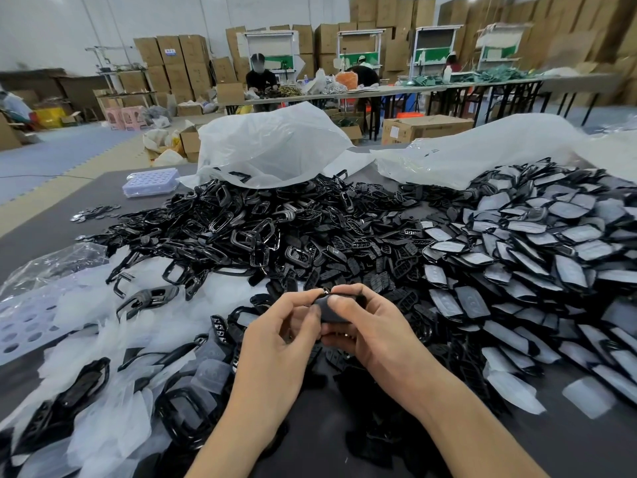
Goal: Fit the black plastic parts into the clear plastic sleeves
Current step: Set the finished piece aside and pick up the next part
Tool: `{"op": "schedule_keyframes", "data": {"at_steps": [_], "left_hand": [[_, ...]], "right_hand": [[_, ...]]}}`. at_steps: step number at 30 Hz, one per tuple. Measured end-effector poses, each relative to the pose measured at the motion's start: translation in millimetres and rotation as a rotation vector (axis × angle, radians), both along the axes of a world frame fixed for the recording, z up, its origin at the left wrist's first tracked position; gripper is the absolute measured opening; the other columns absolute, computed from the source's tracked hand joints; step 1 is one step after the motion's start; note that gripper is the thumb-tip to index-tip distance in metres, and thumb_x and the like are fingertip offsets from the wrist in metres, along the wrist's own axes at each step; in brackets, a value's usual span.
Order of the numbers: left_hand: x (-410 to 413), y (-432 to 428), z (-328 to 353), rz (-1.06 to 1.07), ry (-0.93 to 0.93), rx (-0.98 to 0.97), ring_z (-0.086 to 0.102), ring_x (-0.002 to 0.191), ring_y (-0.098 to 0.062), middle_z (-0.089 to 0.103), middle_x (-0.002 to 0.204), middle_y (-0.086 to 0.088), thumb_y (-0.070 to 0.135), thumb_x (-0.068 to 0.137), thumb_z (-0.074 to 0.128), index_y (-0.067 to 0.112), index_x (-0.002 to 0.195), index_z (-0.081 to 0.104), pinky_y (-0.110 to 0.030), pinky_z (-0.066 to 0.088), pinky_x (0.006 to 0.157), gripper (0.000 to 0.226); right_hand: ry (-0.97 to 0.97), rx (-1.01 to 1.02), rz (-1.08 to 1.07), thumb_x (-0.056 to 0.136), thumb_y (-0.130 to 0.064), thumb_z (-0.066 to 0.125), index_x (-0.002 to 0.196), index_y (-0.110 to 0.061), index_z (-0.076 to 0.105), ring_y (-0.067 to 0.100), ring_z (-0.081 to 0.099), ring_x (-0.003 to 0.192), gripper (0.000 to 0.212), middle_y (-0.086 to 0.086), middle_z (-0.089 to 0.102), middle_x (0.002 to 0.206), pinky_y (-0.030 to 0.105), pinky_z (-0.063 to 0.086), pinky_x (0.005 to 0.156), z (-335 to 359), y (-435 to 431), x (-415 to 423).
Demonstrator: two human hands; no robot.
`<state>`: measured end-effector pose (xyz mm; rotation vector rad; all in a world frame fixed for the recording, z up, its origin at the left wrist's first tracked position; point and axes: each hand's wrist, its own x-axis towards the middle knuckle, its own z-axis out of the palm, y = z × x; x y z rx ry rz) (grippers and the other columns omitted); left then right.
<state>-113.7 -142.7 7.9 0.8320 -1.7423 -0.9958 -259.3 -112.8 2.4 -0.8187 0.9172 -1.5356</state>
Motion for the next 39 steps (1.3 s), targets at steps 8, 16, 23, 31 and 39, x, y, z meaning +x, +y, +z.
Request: {"op": "schedule_keyframes", "data": {"at_steps": [8, 16, 23, 31, 39], "left_hand": [[-0.9, -0.1, -3.6, 0.005, -0.112, -0.125, 0.065, 0.094, -0.005, 0.068, 0.094, 0.016, 0.012, 0.100, 0.056, 0.035, 0.114, 0.071, -0.007, 0.045, 0.076, 0.031], [3.0, -3.5, -7.0, 0.017, -0.224, -0.334, 0.061, 0.085, -0.008, 0.055, 0.091, 0.016, 0.021, 0.100, 0.045, 0.042, 0.124, 0.061, -0.009, 0.044, 0.070, 0.036], [1.0, -1.6, -1.9, 0.042, -0.136, -0.312, 0.063, 0.090, -0.009, 0.061, 0.096, 0.014, 0.022, 0.101, 0.047, 0.049, 0.119, 0.060, -0.009, 0.046, 0.072, 0.035], [-0.8, 6.8, -0.8, 0.067, -0.154, -0.268, 0.065, 0.079, 0.005, 0.067, 0.095, 0.024, 0.045, 0.098, 0.044, 0.059, 0.121, 0.048, -0.001, 0.040, 0.064, 0.027], [3.7, 8.7, -1.4, 0.046, -0.488, -0.564, 0.056, 0.074, -0.001, 0.058, 0.096, 0.017, 0.025, 0.099, 0.040, 0.034, 0.125, 0.058, -0.027, 0.050, 0.059, 0.033]], "right_hand": [[0.087, 0.018, 0.020, 0.067, -0.032, 0.083, 0.077, -0.031, 0.074, 0.019, 0.073, 0.072, 0.013, 0.005, 0.075, 0.083, 0.028, 0.058, 0.067, 1.5, 2.9, -3.0], [0.175, -0.011, 0.041, 0.074, -0.028, 0.079, 0.071, -0.035, 0.066, 0.017, 0.070, 0.070, 0.015, 0.002, 0.072, 0.080, 0.027, 0.057, 0.071, 5.3, 6.0, -0.9], [0.018, -0.038, 0.056, 0.085, -0.019, 0.070, 0.078, -0.028, 0.074, 0.017, 0.069, 0.071, 0.012, 0.005, 0.073, 0.086, 0.027, 0.058, 0.071, 5.9, 3.9, 3.2], [0.175, -0.021, -0.043, 0.077, -0.024, 0.073, 0.067, -0.029, 0.067, 0.017, 0.070, 0.069, 0.013, 0.005, 0.073, 0.078, 0.023, 0.054, 0.063, 7.8, 5.7, 0.1], [0.116, -0.012, -0.180, 0.091, -0.009, 0.068, 0.059, -0.029, 0.057, 0.013, 0.062, 0.064, 0.039, 0.001, 0.064, 0.069, 0.020, 0.053, 0.062, 7.7, 5.7, -5.8]]}}
